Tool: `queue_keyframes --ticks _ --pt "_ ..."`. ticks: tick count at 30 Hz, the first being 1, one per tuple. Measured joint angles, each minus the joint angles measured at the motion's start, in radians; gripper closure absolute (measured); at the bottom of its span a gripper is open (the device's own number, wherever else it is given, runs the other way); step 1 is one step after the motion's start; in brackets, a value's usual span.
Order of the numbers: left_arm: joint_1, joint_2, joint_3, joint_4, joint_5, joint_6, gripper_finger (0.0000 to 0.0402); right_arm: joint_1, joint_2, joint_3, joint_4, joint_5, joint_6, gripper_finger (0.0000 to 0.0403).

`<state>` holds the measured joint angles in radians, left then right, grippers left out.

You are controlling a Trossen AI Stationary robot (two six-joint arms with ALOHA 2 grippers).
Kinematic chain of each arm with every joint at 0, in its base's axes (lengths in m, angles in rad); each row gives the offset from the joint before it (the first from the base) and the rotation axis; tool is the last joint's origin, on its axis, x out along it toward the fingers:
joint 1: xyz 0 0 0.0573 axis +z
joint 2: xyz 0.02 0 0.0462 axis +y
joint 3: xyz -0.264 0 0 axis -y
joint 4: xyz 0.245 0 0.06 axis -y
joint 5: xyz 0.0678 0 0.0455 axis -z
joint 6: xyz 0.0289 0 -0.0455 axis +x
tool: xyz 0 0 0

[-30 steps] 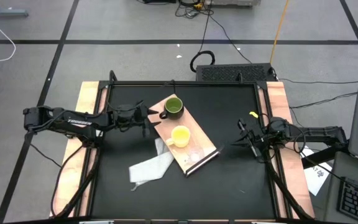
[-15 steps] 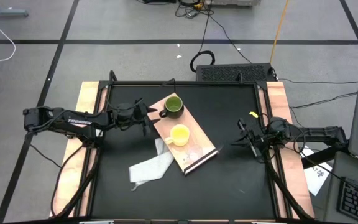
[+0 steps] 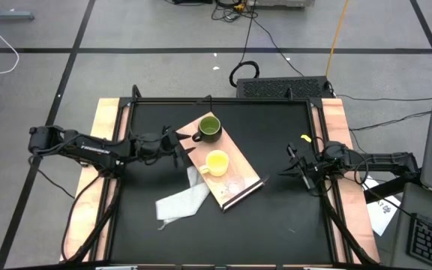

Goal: Stack small to large cups/mugs on shelf
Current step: Adjust all the mugs

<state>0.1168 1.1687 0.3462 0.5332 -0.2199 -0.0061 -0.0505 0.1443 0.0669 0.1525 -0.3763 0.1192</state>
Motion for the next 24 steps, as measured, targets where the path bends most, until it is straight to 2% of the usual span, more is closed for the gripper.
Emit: queue_keyframes --ticks 13,17,20,24 --pt "-0.148 0.034 0.0 -0.034 -0.346 -0.174 0.0151 0.0 0.0 0.0 0.0 0.0 0.0 0.0403" --pt "-0.159 0.124 0.0 0.014 -0.39 -0.196 0.0151 0.0 0.0 0.0 0.0 0.0 -0.003 0.0403" --pt "-0.159 0.194 0.0 0.095 -0.419 -0.156 0.0151 0.0 0.0 0.0 0.0 0.0 -0.003 0.0403" --pt "-0.156 0.237 0.0 0.157 -0.424 -0.137 0.0151 0.0 0.0 0.0 0.0 0.0 -0.002 0.0403"
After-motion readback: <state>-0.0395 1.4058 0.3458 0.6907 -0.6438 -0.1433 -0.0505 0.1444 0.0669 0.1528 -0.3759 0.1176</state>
